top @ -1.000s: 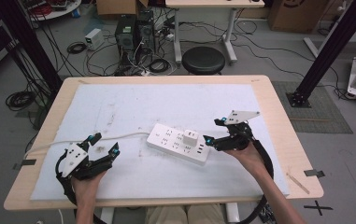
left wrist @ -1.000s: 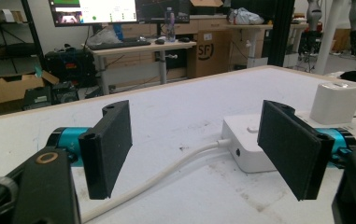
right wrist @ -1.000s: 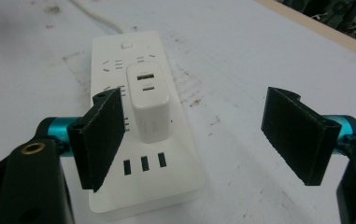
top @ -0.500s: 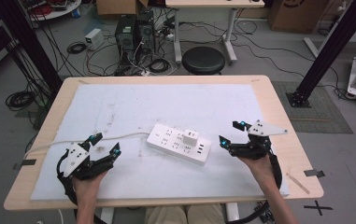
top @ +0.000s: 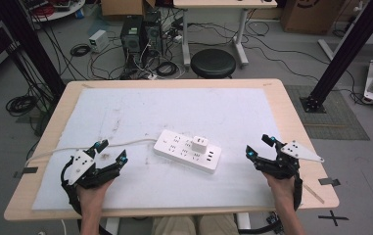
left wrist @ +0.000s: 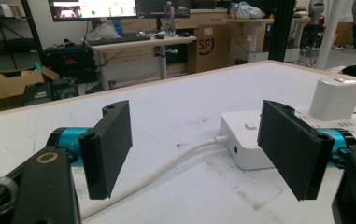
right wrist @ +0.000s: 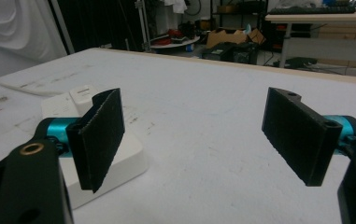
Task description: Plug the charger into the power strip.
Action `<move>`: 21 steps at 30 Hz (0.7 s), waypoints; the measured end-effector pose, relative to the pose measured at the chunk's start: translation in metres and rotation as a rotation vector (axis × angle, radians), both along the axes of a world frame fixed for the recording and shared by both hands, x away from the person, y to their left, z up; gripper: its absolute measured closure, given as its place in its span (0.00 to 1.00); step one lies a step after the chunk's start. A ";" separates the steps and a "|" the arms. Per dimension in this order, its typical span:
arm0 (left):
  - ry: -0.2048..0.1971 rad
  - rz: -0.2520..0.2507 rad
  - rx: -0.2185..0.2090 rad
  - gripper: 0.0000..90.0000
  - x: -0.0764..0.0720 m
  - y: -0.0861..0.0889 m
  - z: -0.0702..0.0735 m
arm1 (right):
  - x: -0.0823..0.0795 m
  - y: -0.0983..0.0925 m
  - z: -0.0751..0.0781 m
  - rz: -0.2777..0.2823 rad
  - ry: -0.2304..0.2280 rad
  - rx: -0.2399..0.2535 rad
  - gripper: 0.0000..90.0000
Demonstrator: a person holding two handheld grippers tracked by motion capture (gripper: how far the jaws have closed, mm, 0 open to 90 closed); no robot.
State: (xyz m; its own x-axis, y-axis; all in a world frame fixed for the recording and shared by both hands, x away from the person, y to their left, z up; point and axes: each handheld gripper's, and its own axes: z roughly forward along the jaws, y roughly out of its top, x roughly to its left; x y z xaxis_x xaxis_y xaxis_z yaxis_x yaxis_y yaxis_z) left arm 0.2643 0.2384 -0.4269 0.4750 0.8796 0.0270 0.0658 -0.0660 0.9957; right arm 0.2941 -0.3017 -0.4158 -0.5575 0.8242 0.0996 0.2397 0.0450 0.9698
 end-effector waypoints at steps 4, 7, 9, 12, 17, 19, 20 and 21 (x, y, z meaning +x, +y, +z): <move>0.003 -0.003 0.000 0.29 0.002 -0.003 0.000 | -0.004 -0.008 -0.003 -0.014 0.013 0.018 0.24; 0.003 -0.005 0.007 0.29 0.002 -0.003 0.000 | -0.004 -0.011 -0.003 -0.015 0.008 0.014 0.24; 0.002 -0.005 0.007 0.29 0.002 -0.003 0.000 | -0.004 -0.012 -0.002 -0.016 0.004 0.016 0.24; 0.003 -0.003 0.005 0.29 0.002 -0.003 0.000 | -0.004 -0.011 -0.002 -0.016 0.001 0.013 0.24; 0.002 -0.001 0.004 0.29 0.001 -0.001 0.000 | -0.003 -0.009 -0.001 -0.014 -0.005 0.011 0.24; 0.002 0.002 0.001 0.29 0.001 -0.001 0.000 | -0.003 -0.009 -0.001 -0.015 0.001 0.010 0.24; 0.000 0.002 0.004 0.29 0.001 0.000 0.000 | -0.002 -0.008 -0.002 -0.011 0.003 0.011 0.24; 0.001 0.004 0.003 0.29 0.001 0.000 0.000 | -0.001 -0.008 -0.002 -0.007 0.000 0.010 0.24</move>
